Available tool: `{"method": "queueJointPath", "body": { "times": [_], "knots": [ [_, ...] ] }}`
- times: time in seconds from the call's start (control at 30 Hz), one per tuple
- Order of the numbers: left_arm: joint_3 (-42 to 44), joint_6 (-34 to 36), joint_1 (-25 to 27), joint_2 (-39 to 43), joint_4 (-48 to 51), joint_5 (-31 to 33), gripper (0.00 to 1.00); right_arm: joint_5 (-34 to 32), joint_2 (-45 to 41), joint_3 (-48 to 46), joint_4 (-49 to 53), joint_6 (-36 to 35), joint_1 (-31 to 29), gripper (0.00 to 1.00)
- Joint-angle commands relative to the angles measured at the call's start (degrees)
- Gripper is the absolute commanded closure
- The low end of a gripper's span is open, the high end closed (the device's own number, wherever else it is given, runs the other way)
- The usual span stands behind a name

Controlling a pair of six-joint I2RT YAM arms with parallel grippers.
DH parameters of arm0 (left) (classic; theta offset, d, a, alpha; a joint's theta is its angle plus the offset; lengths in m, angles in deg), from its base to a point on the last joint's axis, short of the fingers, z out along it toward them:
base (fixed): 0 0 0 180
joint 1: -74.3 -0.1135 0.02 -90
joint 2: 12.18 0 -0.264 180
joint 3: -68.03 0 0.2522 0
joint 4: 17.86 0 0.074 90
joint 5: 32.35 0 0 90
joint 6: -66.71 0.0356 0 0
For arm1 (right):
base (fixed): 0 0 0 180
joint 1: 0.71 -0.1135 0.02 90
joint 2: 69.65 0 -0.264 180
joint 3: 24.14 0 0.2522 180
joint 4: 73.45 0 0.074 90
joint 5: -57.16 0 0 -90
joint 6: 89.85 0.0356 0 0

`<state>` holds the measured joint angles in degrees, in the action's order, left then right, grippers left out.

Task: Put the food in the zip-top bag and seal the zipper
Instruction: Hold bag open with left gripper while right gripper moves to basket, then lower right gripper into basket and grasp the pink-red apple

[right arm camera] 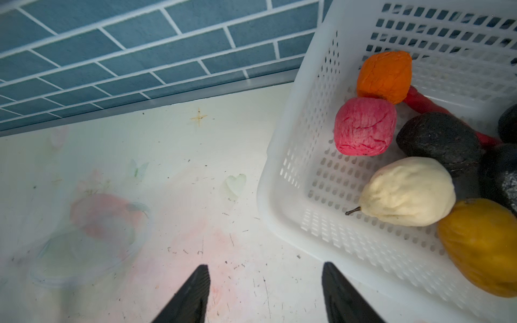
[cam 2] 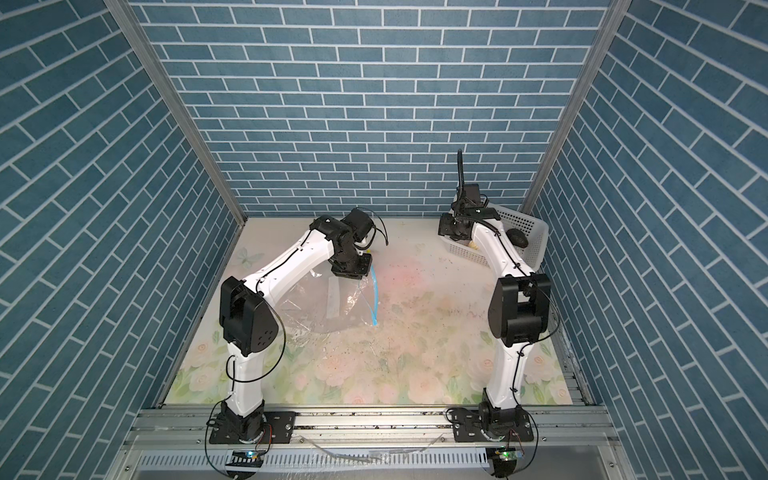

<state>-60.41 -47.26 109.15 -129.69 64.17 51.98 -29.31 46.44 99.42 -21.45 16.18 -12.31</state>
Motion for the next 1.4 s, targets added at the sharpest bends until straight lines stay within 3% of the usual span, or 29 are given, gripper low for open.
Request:
{"method": "queueJointPath", "body": {
  "times": [0.0,0.3,0.6,1.07,1.37],
  "knots": [
    [-1.94,1.02,-0.47,-1.14,0.98,-0.81,1.00,-2.03,6.77,9.84,9.66,-4.49,-0.30,0.28],
    [-2.54,1.89,-0.75,-2.01,1.34,-0.74,1.00,0.89,20.03,25.98,14.43,-4.76,-0.26,0.27],
    [-0.58,2.39,-1.25,-1.27,0.90,-1.00,1.00,6.50,24.43,30.13,19.64,-5.98,-1.31,0.45],
    [0.43,1.86,-1.21,0.00,0.28,-2.24,1.00,7.21,14.32,16.96,19.68,-9.90,-5.70,0.58],
    [0.40,1.82,-1.19,0.73,0.64,-2.67,1.00,5.04,6.11,4.60,20.89,-17.57,-9.05,0.62]
  ]
}}
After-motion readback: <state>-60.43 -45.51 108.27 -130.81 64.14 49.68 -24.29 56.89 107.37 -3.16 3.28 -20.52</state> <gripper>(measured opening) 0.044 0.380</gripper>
